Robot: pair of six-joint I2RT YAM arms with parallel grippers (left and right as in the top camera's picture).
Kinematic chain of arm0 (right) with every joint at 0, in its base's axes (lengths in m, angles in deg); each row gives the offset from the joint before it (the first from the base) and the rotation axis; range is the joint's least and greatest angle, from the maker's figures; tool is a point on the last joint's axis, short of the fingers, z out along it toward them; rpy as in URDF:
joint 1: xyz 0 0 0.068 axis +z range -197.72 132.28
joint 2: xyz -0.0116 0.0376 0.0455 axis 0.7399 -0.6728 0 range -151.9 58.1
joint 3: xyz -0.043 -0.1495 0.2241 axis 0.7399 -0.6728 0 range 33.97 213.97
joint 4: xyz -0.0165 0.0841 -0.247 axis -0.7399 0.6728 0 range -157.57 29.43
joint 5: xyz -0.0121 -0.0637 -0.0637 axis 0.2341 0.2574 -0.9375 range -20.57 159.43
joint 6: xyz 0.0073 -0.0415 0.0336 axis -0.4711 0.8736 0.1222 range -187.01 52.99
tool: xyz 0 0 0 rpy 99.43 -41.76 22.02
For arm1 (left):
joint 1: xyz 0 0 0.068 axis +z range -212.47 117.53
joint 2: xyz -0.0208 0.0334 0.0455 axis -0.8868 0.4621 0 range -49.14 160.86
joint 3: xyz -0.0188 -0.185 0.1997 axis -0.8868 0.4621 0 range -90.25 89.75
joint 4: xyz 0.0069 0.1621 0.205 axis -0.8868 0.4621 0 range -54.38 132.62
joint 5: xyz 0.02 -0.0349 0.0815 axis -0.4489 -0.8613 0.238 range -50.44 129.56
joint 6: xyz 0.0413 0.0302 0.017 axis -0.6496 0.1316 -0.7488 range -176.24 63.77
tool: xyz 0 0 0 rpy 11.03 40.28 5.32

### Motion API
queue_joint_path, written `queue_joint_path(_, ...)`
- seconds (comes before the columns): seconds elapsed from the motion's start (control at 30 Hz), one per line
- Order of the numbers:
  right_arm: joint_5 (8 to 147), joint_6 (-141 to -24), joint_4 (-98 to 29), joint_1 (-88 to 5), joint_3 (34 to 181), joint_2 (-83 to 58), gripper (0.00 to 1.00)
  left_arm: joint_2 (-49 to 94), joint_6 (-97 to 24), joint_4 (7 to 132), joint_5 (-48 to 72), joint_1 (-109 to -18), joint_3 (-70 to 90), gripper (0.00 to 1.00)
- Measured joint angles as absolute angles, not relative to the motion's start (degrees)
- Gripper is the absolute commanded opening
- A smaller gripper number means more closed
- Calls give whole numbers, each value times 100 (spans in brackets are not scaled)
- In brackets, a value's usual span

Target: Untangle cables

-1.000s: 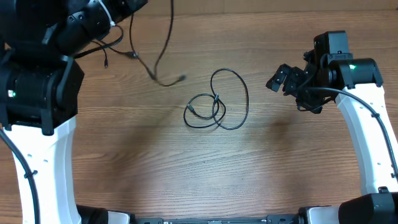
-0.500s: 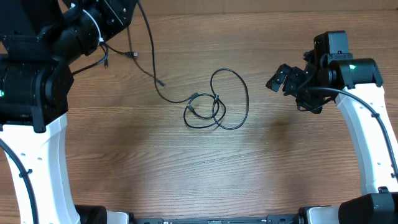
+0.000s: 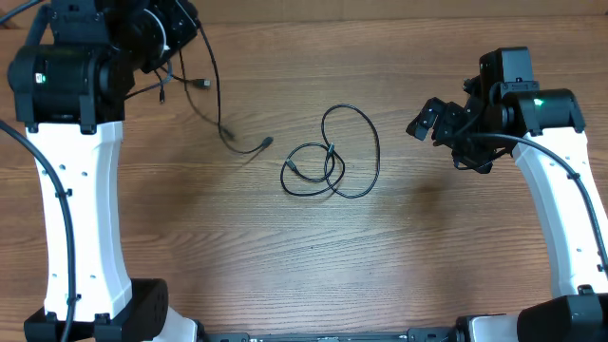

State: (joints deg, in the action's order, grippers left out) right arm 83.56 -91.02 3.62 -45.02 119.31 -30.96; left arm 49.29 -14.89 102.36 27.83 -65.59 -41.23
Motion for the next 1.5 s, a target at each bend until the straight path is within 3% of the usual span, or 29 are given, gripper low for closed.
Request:
queue_joint_path(0.5, 8354, -9100, 360, -4502, 11931, -3096, 100, 5710, -1623, 11117, 2934, -4555, -4123, 4)
queue_joint_path(0.63, 8354, -9100, 367, -4500, 11931, -3096, 100, 6090, -1640, 11106, 3472, -4137, -4123, 4)
queue_joint_path(1.13, 8354, -9098, 365, -4500, 11931, -3096, 100, 7054, -2886, 9825, 5035, -2990, -4123, 4)
queue_joint_path(1.17, 8356, -9100, 362, -4500, 11931, -3096, 100, 7126, -3061, 9760, 5085, -2861, -4123, 8)
queue_joint_path(1.23, 8356, -9098, 362, -4500, 11931, -3096, 100, 7240, -3194, 9736, 5096, -2705, -4123, 60)
queue_joint_path(1.27, 8356, -9098, 360, -4500, 11931, -3096, 100, 7294, -3262, 9729, 5094, -2666, -4123, 80)
queue_joint_path(1.3, 8354, -9102, 362, -4502, 11931, -3096, 100, 7406, -3268, 9729, 5011, -2581, -4123, 87)
queue_joint_path(1.5, 8356, -9100, 362, -4500, 11931, -3096, 100, 7862, -3273, 9821, 4558, -2450, -4121, 86)
